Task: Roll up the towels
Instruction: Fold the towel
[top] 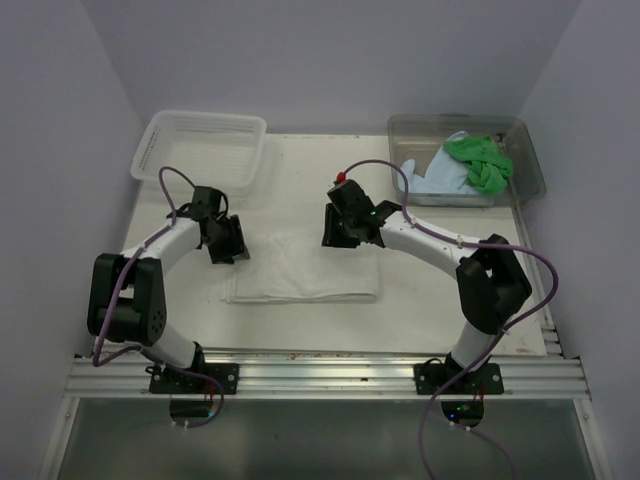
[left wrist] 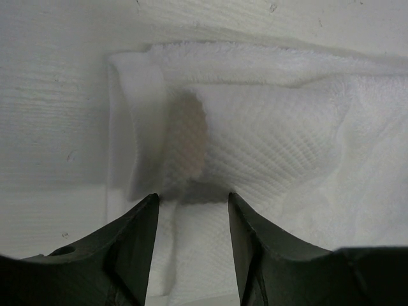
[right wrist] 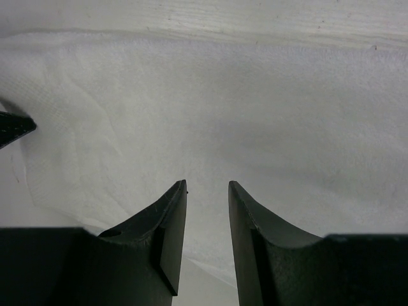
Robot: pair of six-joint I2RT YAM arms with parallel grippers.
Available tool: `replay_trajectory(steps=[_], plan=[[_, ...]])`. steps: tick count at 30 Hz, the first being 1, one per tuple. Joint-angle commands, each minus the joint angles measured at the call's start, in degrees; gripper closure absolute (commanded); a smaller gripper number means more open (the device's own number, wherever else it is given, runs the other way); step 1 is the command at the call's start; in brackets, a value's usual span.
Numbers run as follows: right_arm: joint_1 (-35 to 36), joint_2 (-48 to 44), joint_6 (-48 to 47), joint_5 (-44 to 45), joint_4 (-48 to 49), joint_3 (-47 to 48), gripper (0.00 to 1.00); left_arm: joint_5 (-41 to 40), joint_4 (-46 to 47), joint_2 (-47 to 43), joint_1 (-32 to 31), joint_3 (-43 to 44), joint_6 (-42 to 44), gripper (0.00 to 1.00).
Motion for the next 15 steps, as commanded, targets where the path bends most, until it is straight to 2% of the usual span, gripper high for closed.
replay_trajectory(steps=[1,5,7,8,9,11,12,15], plan=[[-0.1,-1.4,0.0,1.6,0.1,2.3,0.64,1.1,2.8,1.1,0.0,1.0,1.0,0.49],[-0.2,-1.7,-0.7,2.8,-1.2,2.4,0.64,0.5,2.8,2.1,0.0,1.0,0.9,0.5],[-0.8,-2.5,-1.2,3.7,-1.7,1.5,0.63,0.4,2.7,2.1,0.0,1.0,0.9,0.54],[-1.2,-2.8,-1.3,3.8,-1.6,1.1,0.62,0.4,2.7,2.0,-0.1,1.0,0.9,0.58],[-2.3,-3.0,-1.3,3.6,-1.8,-0.2,0.62,0.4,2.7,2.0,-0.1,1.1,0.9,0.72],[-3.7,-4.3,-1.7,3.4,-1.9,-1.5,0.59,0.6,2.5,1.6,-0.1,1.3,0.9,0.85],[-4.8,-4.6,-2.3,3.4,-1.9,-3.1,0.57,0.6,2.3,1.5,-0.1,1.7,0.9,0.99],[-7.5,-5.9,-3.7,2.9,-2.8,-5.9,0.39,0.5,1.2,0.4,-0.1,2.7,0.6,1.0]])
